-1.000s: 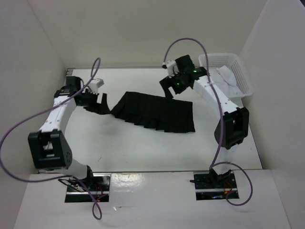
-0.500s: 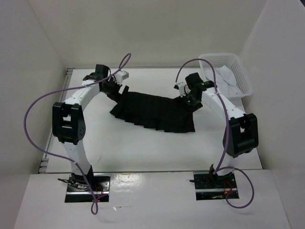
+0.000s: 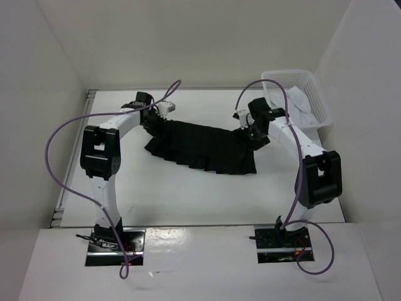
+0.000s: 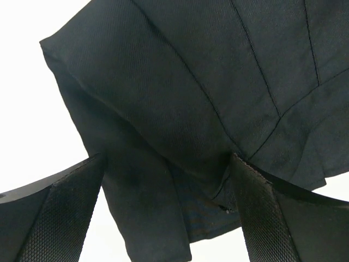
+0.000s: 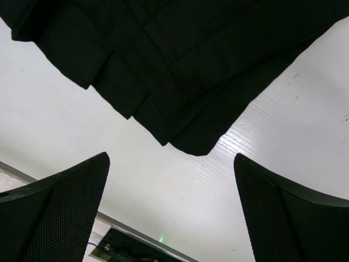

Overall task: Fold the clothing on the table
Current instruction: Fold the skirt

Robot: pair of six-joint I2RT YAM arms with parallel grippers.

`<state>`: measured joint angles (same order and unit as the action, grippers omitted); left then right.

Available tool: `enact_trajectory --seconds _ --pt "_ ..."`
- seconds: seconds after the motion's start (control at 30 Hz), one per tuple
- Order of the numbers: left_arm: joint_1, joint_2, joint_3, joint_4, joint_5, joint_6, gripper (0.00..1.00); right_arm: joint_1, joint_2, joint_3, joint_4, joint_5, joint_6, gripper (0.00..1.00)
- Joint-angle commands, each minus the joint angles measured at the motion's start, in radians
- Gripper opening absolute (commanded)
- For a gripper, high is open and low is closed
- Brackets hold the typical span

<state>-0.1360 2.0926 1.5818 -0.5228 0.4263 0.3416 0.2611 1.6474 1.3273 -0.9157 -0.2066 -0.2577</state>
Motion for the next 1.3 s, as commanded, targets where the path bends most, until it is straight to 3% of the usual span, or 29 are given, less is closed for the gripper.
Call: enact_trajectory --seconds 0.0,0.2,0.37,0.6,0.87,1.27 --pt "-0.002 0.023 0.006 0.038 0.008 0.004 1.0 -0.003 -0.009 -0.002 0.005 -0.03 0.009 0.99" --pt "-0.002 -0.008 -0.091 0.083 -0.038 -0.035 1.0 -0.003 0.009 -0.002 0.005 -0.072 0.009 0.99" --pt "-0.011 -0.051 -0.202 0.122 -0.188 -0.097 0.97 -0.003 0.069 0.022 0.014 -0.126 0.0 0.99" --pt "-0.011 -0.131 -0.275 0.086 -0.273 -0.148 0.81 -0.003 0.138 0.041 0.046 -0.148 0.0 0.99" --pt "-0.011 -0.239 -0.339 0.003 -0.264 -0.171 0.7 0.07 0.198 0.032 0.169 0.083 0.058 0.99" --pt "-0.011 -0.362 -0.43 -0.104 -0.244 -0.182 0.65 0.102 0.322 0.073 0.305 0.196 0.087 0.99"
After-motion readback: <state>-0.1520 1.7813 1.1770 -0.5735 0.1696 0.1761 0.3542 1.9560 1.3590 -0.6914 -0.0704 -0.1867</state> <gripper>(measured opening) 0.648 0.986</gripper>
